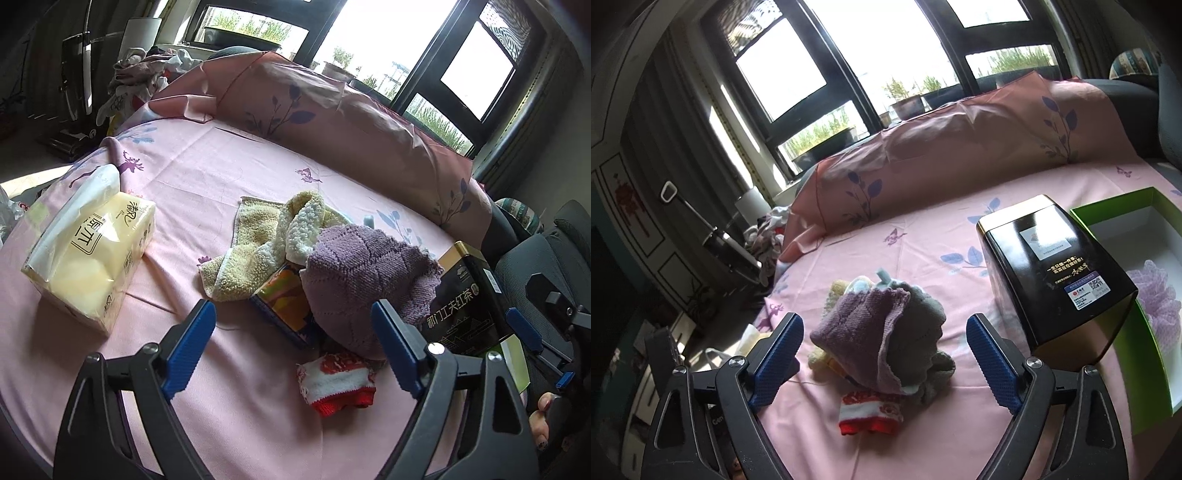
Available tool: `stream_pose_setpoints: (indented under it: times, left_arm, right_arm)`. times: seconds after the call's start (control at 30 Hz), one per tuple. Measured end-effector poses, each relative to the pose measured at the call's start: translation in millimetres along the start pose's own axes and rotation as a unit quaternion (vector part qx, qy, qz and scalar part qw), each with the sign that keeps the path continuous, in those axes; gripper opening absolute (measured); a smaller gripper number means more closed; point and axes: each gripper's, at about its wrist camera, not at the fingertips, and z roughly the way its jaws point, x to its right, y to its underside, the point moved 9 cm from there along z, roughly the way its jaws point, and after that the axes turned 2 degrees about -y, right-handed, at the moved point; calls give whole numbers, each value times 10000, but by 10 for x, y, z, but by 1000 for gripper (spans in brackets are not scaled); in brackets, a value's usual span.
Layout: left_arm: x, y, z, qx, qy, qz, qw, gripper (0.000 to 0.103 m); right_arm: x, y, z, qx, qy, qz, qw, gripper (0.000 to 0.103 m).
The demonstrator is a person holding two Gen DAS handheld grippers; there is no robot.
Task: Organize soft objects
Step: 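Withdraw the right gripper from the box back toward the pile of cloths, then grasp the red-and-white sock under the purple cloth with the right gripper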
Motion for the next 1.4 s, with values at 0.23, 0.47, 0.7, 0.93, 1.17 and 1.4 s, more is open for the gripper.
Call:
stream_pose_setpoints:
  times: [0.23,0.47,0.7,0.93,1.17,1.4]
  left_arm:
    - [-110,26,31,-88,-389,188,9990,69]
    - [55,336,234,-836,-212,554,9947,64]
    - [174,595,354,-1223,-174,760,9894,62]
    - [213,733,439,-1508,-126,793,9853,59]
    - [252,811,468,-1662,-64,862,9823,59]
    - [255,912,531,-1843,29,806,9796,59]
  right_arm:
    - [-145,223,225,-645,-43,-99,9979,70]
    - [-133,546,550,-1485,-68,114,9888,65]
    - [-98,746,698,-1895,-185,257,9814,58]
    - [-11,905,834,-2262,-223,485,9726,58]
    - [51,1062,969,-2563,-229,644,9642,59]
    - [138,1114,1061,-2685,-132,788,9600,59]
